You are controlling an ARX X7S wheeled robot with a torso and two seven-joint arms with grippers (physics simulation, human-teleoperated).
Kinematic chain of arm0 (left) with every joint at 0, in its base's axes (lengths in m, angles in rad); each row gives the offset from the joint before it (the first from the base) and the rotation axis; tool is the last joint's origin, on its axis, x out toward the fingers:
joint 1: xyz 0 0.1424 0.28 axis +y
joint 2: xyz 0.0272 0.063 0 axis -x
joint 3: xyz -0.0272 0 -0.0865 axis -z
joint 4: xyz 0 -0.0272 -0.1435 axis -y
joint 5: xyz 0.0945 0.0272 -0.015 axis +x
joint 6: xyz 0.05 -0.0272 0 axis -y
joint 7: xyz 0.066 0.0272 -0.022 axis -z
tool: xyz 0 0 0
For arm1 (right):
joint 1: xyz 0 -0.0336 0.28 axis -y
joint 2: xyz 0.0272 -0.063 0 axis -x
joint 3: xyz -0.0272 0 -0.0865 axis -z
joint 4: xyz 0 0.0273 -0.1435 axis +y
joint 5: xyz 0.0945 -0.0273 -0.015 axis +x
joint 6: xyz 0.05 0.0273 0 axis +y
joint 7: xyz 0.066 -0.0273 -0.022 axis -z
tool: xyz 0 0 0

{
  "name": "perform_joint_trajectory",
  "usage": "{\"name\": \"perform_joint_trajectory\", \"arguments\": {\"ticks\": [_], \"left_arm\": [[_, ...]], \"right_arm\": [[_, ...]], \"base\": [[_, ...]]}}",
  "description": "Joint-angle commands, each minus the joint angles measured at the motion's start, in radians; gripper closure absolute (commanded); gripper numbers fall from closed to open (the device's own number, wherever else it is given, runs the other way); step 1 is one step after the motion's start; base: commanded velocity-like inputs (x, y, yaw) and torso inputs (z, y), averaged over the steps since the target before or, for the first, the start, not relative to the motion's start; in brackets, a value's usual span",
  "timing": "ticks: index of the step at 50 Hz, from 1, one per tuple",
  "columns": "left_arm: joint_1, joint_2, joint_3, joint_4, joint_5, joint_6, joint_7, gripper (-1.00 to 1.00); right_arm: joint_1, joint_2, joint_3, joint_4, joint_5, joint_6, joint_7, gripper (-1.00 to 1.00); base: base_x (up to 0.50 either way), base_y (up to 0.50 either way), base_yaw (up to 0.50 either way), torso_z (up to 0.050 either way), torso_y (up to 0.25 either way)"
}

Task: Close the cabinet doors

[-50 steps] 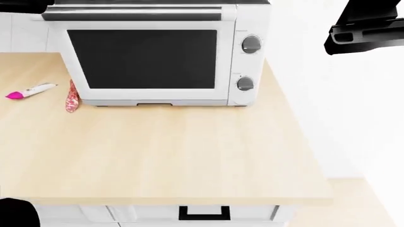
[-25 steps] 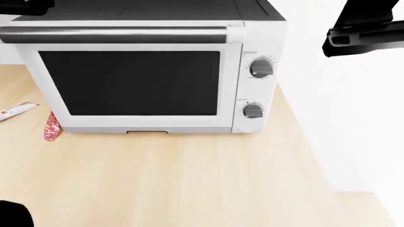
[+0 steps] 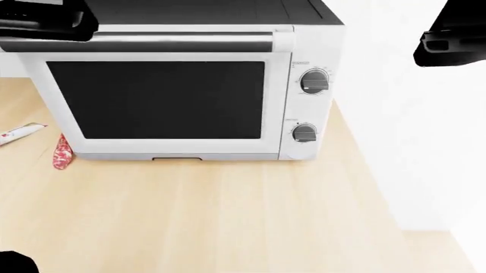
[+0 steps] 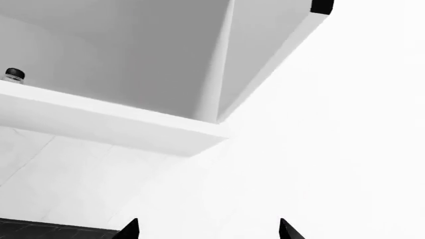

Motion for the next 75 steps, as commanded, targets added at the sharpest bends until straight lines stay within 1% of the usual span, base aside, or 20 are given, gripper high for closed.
{"name": "perform_joint_trajectory", "arguments": {"ticks": [1, 8, 10, 13, 16, 20, 28, 33, 41, 43, 50, 59, 69, 75], "left_arm": [[-0.002, -0.001, -0.002, -0.005, -0.032, -0.002, -0.018, -1.0], [-0.034, -0.004, -0.022, -0.006, -0.071, -0.027, -0.039, -1.0], [-0.041, -0.003, -0.028, -0.004, -0.084, -0.034, -0.045, -1.0], [-0.046, -0.006, -0.026, -0.006, -0.088, -0.033, -0.05, -1.0], [-0.051, -0.009, -0.027, -0.009, -0.094, -0.033, -0.055, -1.0], [-0.064, -0.011, -0.03, -0.011, -0.108, -0.041, -0.066, -1.0], [-0.071, -0.014, -0.024, -0.012, -0.121, -0.04, -0.082, -1.0], [-0.075, -0.017, -0.024, -0.014, -0.131, -0.039, -0.092, -1.0], [-0.071, -0.025, -0.02, -0.018, -0.134, -0.027, -0.099, -1.0], [-0.067, -0.029, -0.014, -0.022, -0.125, -0.017, -0.097, -1.0], [-0.059, -0.034, -0.009, -0.026, -0.125, -0.004, -0.1, -1.0], [-0.052, -0.045, -0.001, -0.033, -0.118, 0.013, -0.103, -1.0], [-0.048, -0.051, -0.001, -0.039, -0.126, 0.024, -0.111, -1.0], [-0.05, -0.056, -0.001, -0.043, -0.131, 0.026, -0.117, -1.0]], "right_arm": [[0.026, 0.073, 0.012, 0.092, 0.121, -0.007, 0.123, -1.0], [0.052, 0.118, 0.029, 0.105, 0.137, -0.012, 0.167, -1.0], [0.045, 0.112, 0.071, 0.085, 0.091, -0.035, 0.1, -1.0], [0.083, 0.137, 0.069, 0.063, 0.028, -0.024, 0.001, -1.0], [0.112, 0.179, 0.06, 0.055, -0.026, -0.004, -0.047, -1.0], [0.105, 0.213, 0.114, 0.097, -0.007, -0.022, -0.064, -1.0], [0.077, 0.305, 0.206, 0.103, 0.069, -0.021, -0.037, -1.0], [0.097, 0.358, 0.219, 0.138, 0.111, -0.016, -0.025, -1.0], [0.131, 0.402, 0.228, 0.182, 0.057, -0.013, -0.094, -1.0], [0.162, 0.411, 0.205, 0.193, 0.056, -0.013, -0.097, -1.0], [0.342, 0.404, 0.031, 0.253, -0.021, 0.007, -0.142, -1.0], [0.65, 0.329, -0.216, 0.356, -0.167, 0.082, -0.24, -1.0], [0.835, 0.261, -0.379, 0.464, -0.329, 0.075, -0.355, -1.0], [0.907, 0.223, -0.46, 0.517, -0.404, 0.059, -0.409, -1.0]], "base": [[0.0, 0.0, 0.0, 0.0, 0.0], [0.0, 0.0, 0.0, 0.0, 0.0], [0.0, 0.0, 0.0, 0.0, 0.0], [0.0, 0.0, 0.0, 0.0, 0.003], [0.0, 0.0, 0.0, 0.0, 0.0], [0.0, 0.0, 0.0, 0.0, 0.0], [0.0, 0.0, 0.0, 0.0, 0.0], [0.0, 0.0, 0.0, 0.0, 0.0], [0.0, 0.0, 0.0, 0.0, 0.0], [0.0, 0.0, 0.0, 0.0, 0.0], [0.0, 0.0, 0.0, 0.0, 0.0], [0.0, 0.0, 0.0, 0.0, 0.0], [0.0, 0.0, 0.0, 0.0, 0.0], [0.01, 0.0, 0.0, 0.005, 0.0]]}}
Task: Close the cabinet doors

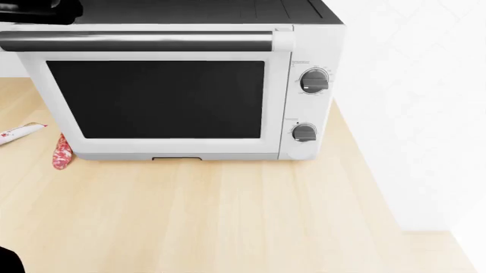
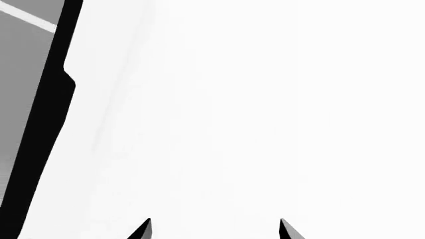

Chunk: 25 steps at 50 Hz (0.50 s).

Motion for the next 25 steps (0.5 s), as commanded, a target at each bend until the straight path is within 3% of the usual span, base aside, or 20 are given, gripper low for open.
{"name": "perform_joint_trajectory", "arguments": {"ticks": [1, 25], "left_arm": [[0.0, -0.008, -0.001, -0.006, -0.012, 0.007, -0.012, -1.0], [0.024, -0.029, -0.012, -0.01, -0.027, 0.039, -0.024, -1.0]], "right_arm": [[0.211, -0.1, -0.147, 0.165, -0.272, 0.002, -0.15, -1.0], [0.24, -0.218, -0.189, 0.203, -0.286, -0.039, -0.161, -1.0]], "base": [[0.0, 0.0, 0.01, 0.009, 0.0], [0.0, 0.0, 0.0, 0.004, 0.0]]}}
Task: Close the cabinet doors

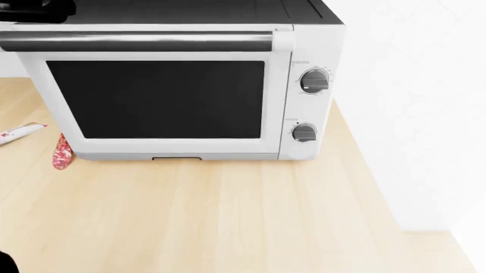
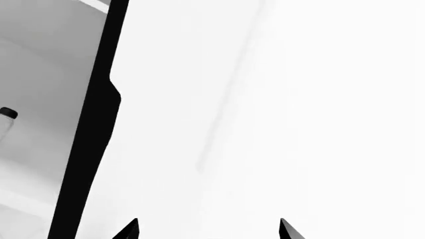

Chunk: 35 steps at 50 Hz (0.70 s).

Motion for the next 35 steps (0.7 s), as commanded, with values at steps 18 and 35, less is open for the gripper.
{"name": "perform_joint_trajectory", "arguments": {"ticks": [18, 35], "left_arm": [[0.028, -0.029, -0.011, -0.008, -0.008, 0.039, -0.008, -1.0], [0.019, -0.041, -0.039, -0.009, -0.058, 0.034, -0.034, -1.0]], "right_arm": [[0.028, -0.179, 0.117, 0.14, -0.219, -0.009, 0.035, -1.0], [-0.045, -0.273, 0.186, 0.263, -0.134, -0.108, -0.05, -1.0]], "base": [[0.0, 0.0, 0.0, 0.004, 0.0], [0.0, 0.0, 0.0, 0.0, 0.0]]}}
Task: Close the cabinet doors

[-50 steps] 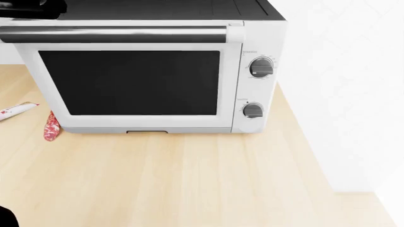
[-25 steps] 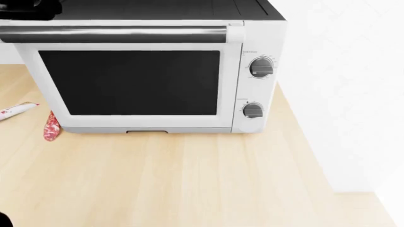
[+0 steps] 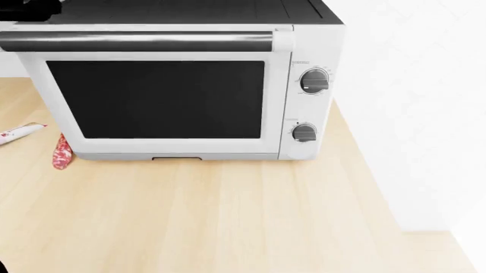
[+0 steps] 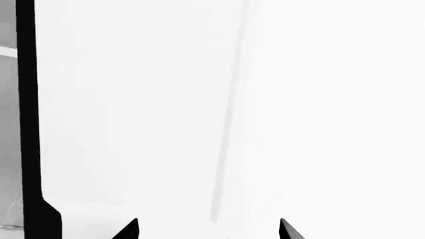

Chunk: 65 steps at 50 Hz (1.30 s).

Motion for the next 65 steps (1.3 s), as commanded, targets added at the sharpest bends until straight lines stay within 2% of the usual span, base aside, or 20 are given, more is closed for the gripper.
{"name": "perform_joint_trajectory", "arguments": {"ticks": [1, 11, 19, 23, 56, 65], "left_arm": [[-0.003, -0.008, -0.016, -0.005, -0.03, -0.001, -0.014, -1.0], [-0.023, -0.013, -0.045, -0.023, -0.129, -0.033, -0.039, -1.0], [-0.041, -0.003, -0.109, -0.073, -0.349, -0.063, -0.119, -1.0], [-0.048, -0.009, -0.116, -0.082, -0.387, -0.063, -0.141, -1.0], [-0.101, -0.062, -0.132, -0.105, -0.466, -0.032, -0.19, -1.0], [-0.088, -0.064, -0.128, -0.103, -0.447, -0.024, -0.178, -1.0]], "right_arm": [[-0.027, -0.066, 0.051, 0.082, -0.004, -0.048, -0.03, -1.0], [-0.047, -0.093, 0.029, 0.124, -0.031, -0.08, -0.055, -1.0], [-0.058, -0.106, 0.0, 0.142, -0.054, -0.091, -0.078, -1.0], [-0.067, -0.111, -0.011, 0.161, -0.069, -0.105, -0.092, -1.0], [-0.075, -0.164, -0.134, 0.314, -0.187, -0.166, -0.202, -1.0], [-0.089, -0.18, -0.159, 0.366, -0.222, -0.199, -0.229, -1.0]], "base": [[0.0, 0.0, 0.0, 0.01, 0.0], [0.0, 0.0, 0.0, 0.001, 0.0], [0.0, 0.0, 0.0, 0.001, 0.0], [0.01, 0.0, 0.0, 0.0, 0.0], [0.01, 0.0, 0.0, 0.001, 0.0], [0.0, 0.0, 0.0, 0.001, 0.0]]}}
